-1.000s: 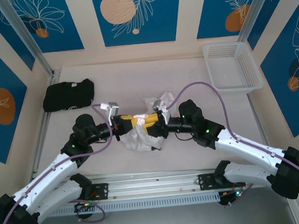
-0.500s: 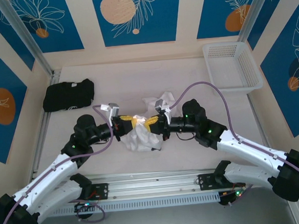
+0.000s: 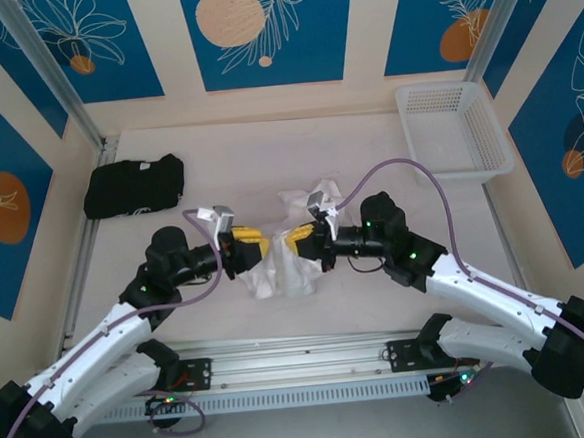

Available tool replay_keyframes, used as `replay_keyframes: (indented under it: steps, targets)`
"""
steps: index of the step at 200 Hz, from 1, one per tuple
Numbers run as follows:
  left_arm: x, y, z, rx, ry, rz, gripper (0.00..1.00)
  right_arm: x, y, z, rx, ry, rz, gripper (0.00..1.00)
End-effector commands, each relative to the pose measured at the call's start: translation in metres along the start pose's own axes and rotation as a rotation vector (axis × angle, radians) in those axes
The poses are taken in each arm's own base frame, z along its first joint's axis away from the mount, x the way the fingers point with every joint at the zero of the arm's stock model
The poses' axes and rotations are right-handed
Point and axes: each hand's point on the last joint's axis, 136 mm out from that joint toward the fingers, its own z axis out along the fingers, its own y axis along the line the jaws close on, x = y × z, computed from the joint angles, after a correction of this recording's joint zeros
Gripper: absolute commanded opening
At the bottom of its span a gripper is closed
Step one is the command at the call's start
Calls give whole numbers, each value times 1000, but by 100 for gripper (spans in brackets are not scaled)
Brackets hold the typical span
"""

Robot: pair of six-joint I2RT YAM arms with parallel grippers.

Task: Fold the inside-out t-shirt

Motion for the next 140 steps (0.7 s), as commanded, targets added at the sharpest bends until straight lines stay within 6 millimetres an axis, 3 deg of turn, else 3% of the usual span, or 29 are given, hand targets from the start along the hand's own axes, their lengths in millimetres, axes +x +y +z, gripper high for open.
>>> replay_keyframes:
  steps: [1, 26, 59, 87, 140]
  targets:
    - [-1, 3, -3, -9, -14, 23, 49, -1, 1, -3, -12, 9, 27, 0]
    - [1, 2, -2, -3, -14, 28, 54, 1, 1, -2, -34, 52, 25, 0]
    - [3, 19, -1, -97, 2, 20, 59, 6, -15, -11, 28, 144, 36, 0]
    - [17, 36, 3, -167, 67, 6, 62, 27, -26, -22, 76, 207, 87, 0]
    - [56, 43, 29, -121, 223, -47, 68, 68, -44, -44, 174, 238, 238, 0]
